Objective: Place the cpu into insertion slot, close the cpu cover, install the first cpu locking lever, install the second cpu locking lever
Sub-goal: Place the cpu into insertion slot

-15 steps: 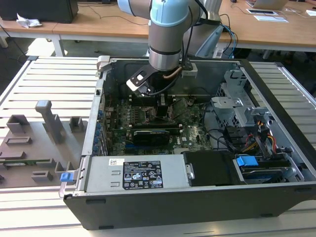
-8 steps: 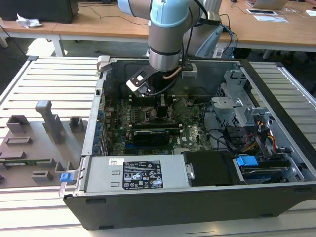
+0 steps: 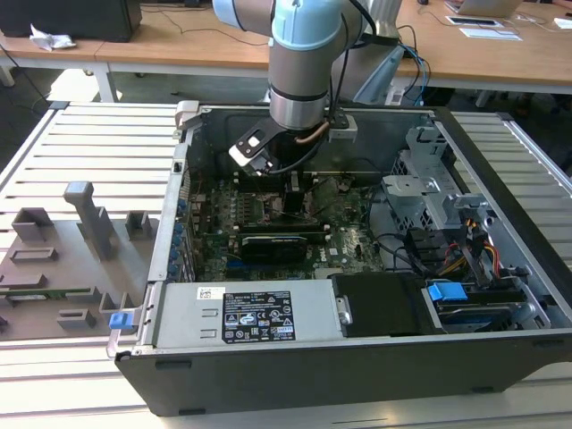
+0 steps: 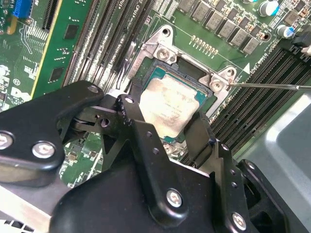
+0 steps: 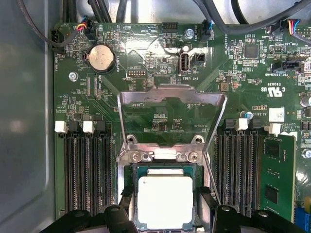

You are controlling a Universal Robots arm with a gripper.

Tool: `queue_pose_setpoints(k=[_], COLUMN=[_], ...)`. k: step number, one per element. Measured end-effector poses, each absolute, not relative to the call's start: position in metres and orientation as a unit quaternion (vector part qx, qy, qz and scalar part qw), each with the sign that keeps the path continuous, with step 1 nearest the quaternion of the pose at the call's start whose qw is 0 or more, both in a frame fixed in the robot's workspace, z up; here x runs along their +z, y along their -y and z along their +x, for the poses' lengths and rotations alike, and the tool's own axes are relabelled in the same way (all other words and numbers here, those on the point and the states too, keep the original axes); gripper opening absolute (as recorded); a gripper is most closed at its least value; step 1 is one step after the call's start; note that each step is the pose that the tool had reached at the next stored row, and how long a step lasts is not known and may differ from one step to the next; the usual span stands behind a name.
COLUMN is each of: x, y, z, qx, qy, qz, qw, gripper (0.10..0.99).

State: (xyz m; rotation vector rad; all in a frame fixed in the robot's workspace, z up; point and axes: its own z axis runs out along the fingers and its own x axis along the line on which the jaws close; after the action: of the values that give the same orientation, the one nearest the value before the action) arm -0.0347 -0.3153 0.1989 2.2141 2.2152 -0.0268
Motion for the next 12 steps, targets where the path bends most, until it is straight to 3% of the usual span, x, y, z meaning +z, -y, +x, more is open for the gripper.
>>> queue_pose_setpoints(k=[9,10,12], x=[0.1990,0.1991,0.1991], y=[0.3153,0.3153,0.3153], z=[-0.0350,-0.0351,-0.0351], qx=[-0.009,-0.009,-0.008], qy=[-0.707,-0.707,-0.707], qz=[0.707,0.707,0.707], qw=[0.005,0.005,0.005], gripper=[0.620,0.541,0.541])
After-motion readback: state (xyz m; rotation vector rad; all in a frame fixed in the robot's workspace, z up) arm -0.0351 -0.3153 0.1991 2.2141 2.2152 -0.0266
